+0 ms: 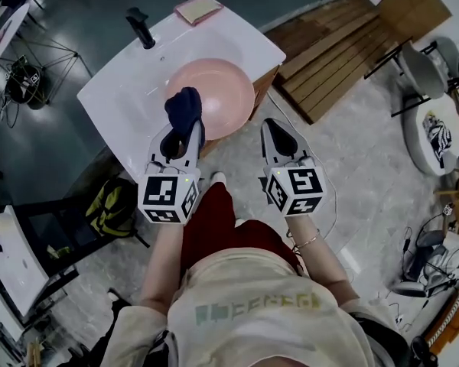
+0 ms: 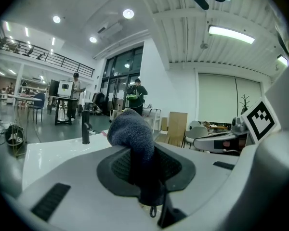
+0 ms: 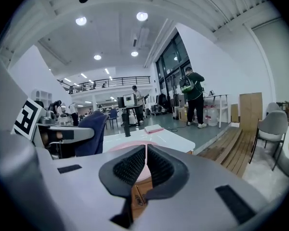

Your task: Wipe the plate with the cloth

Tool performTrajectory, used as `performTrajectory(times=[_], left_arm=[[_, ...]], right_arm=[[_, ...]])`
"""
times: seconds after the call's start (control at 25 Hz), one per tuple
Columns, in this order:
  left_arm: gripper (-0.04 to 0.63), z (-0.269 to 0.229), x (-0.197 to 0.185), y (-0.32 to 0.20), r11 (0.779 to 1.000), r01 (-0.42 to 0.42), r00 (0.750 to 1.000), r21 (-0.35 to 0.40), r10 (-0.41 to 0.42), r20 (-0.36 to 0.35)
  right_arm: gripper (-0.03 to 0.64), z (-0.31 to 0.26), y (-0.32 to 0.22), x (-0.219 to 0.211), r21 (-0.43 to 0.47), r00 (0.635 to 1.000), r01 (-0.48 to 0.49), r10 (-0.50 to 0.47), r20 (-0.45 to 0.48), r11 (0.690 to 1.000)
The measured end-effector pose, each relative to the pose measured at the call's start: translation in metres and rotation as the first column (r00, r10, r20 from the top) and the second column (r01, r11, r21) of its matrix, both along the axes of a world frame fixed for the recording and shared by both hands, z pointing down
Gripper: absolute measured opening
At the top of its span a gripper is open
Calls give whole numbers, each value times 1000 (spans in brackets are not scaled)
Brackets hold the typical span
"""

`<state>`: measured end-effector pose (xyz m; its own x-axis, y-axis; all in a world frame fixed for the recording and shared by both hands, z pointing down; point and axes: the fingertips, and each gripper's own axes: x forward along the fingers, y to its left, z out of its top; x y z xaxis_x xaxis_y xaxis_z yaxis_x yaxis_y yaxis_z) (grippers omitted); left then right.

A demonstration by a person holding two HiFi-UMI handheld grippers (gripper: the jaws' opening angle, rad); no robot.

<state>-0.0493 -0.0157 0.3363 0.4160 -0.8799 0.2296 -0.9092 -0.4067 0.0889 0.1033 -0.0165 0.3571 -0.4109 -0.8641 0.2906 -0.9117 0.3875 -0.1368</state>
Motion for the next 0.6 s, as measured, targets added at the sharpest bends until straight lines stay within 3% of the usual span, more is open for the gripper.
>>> performTrajectory(times=[0.6], left_arm=[[80, 17, -14, -101, 996, -84, 996, -31, 84, -22]], right_arm=[[40, 49, -89, -16, -178, 995, -51, 34, -98, 983]])
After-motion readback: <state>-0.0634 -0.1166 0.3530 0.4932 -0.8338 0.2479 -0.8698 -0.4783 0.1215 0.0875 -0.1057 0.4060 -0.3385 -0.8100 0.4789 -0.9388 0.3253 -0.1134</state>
